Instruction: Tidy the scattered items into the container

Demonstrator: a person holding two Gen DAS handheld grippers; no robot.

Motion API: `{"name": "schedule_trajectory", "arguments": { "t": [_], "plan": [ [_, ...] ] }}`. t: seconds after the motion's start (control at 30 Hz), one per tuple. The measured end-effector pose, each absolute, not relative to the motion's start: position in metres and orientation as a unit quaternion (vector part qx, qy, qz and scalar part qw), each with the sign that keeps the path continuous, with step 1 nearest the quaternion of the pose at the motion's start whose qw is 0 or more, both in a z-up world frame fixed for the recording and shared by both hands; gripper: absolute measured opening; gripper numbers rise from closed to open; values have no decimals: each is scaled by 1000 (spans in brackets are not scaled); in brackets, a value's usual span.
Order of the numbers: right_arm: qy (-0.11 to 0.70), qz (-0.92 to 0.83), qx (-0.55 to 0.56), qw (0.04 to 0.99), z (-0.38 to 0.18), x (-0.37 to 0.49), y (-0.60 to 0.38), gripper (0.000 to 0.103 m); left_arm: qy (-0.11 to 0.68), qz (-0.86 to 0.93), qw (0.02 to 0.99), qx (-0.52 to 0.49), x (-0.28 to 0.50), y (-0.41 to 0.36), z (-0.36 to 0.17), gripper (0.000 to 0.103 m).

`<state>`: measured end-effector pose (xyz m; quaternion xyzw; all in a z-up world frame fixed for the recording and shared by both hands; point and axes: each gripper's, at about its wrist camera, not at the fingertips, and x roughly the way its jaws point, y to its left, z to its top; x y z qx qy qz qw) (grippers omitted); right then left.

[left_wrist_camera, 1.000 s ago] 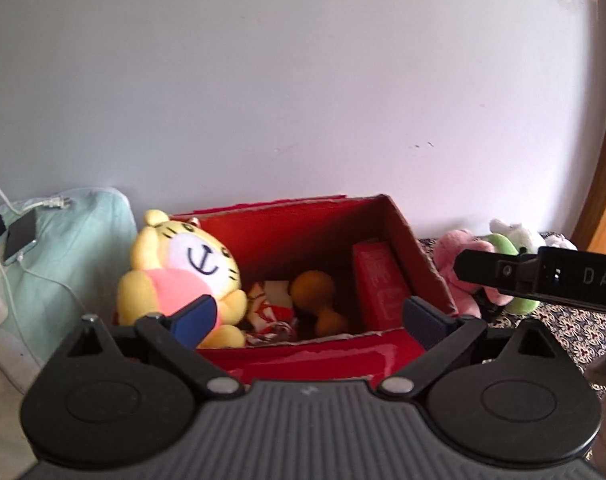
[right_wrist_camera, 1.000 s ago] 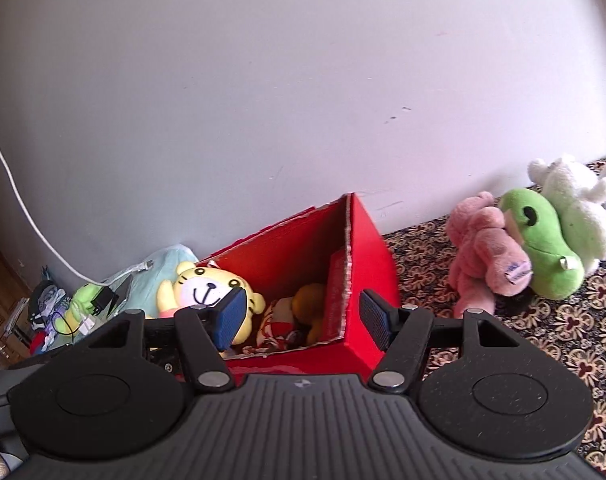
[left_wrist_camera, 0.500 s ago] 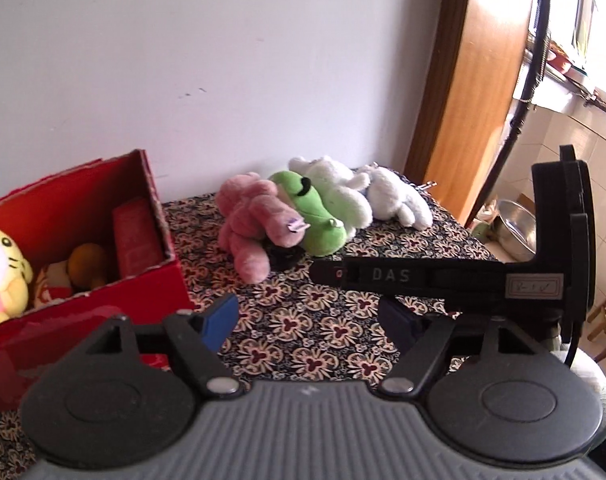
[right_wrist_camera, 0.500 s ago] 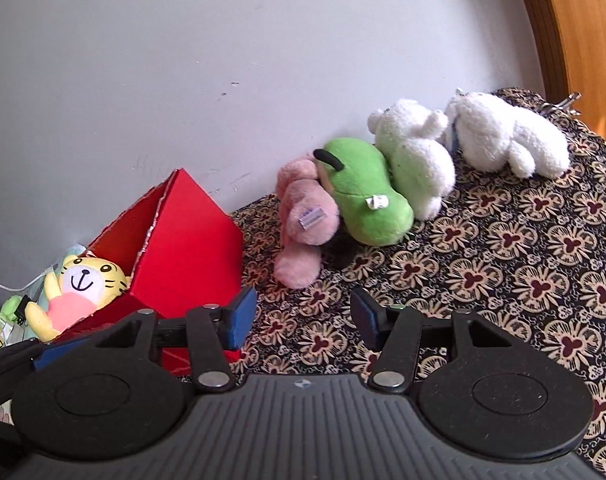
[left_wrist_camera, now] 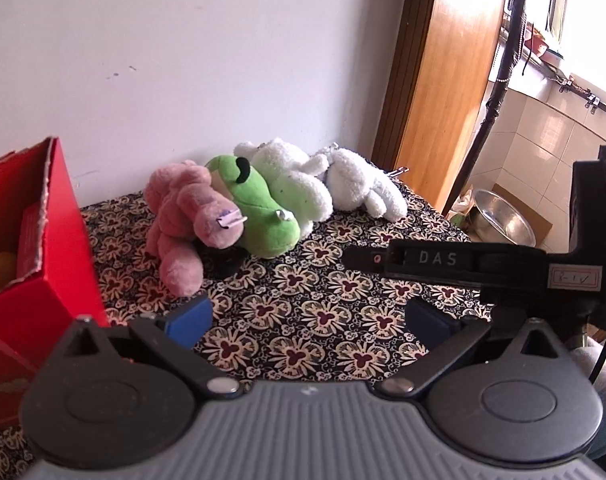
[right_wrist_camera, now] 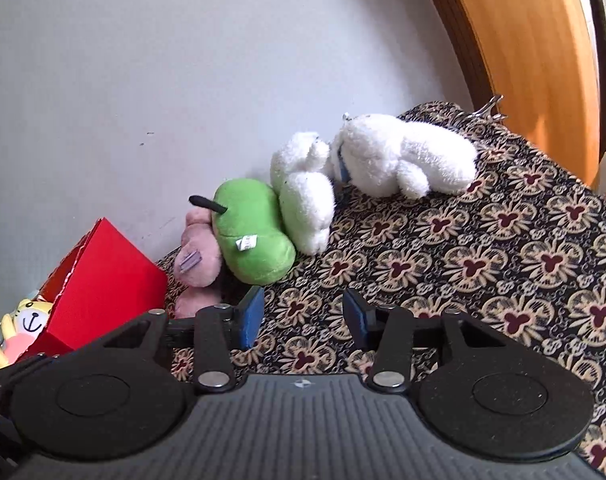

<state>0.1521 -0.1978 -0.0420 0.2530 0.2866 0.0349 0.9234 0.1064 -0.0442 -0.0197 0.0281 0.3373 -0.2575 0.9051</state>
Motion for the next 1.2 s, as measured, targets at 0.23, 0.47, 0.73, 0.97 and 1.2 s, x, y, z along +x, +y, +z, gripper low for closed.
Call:
{"name": "schedule_trajectory", "arguments": {
  "t": [0.23,0.47,0.73,0.97,1.2],
  "plan": [
    [274,-30,113,955,-42,183,-227,59,362,-291,886,0,135,-65,-41,102],
    [304,-19,11,952,-49,226,-249,67,378,-317,870,-7,164,-82,-52,102],
    [323,-14,-11,946,-68,258,-251,68,397,-325,857,-43,190,-84,-64,102],
    [313,-11,54,948,-61,243,-268,44,407,-345,841,-91,202,-82,-61,102],
    [334,15,58,941,-67,214,-279,50,414,-387,803,-183,229,-96,-49,102]
  ]
}}
